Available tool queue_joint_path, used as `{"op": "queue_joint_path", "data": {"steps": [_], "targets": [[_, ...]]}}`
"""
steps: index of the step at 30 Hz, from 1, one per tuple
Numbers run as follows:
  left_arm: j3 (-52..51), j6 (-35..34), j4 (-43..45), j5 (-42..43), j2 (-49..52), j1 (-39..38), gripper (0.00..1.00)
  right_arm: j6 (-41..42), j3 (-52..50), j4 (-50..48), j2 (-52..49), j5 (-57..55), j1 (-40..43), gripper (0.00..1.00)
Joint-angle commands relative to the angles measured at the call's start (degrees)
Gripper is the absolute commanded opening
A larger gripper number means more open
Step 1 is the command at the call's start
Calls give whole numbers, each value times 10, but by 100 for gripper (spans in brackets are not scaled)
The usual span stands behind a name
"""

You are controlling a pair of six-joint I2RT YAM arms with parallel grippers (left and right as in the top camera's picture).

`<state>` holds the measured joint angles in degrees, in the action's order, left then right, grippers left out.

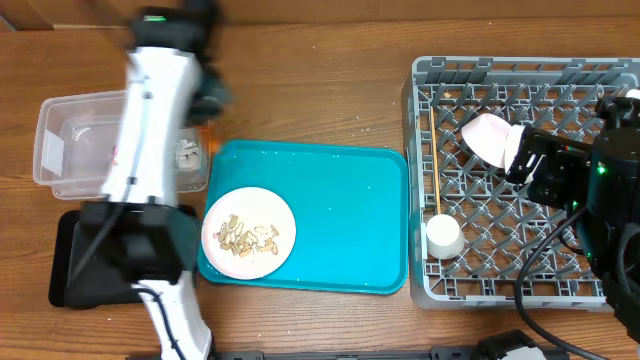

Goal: Sort waste into correct bins and load items into the dishwasher
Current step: 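Carry the carrot with left gripper and drop it on the black tray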

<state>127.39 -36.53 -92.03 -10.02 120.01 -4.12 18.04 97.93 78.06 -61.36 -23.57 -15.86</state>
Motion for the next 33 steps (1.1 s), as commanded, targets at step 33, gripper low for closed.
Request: {"op": "queue_joint_path", "data": {"steps": [33], "targets": [[-681, -48, 272, 21, -407, 297, 20, 4, 5, -1, 1, -8, -2, 100]]}}
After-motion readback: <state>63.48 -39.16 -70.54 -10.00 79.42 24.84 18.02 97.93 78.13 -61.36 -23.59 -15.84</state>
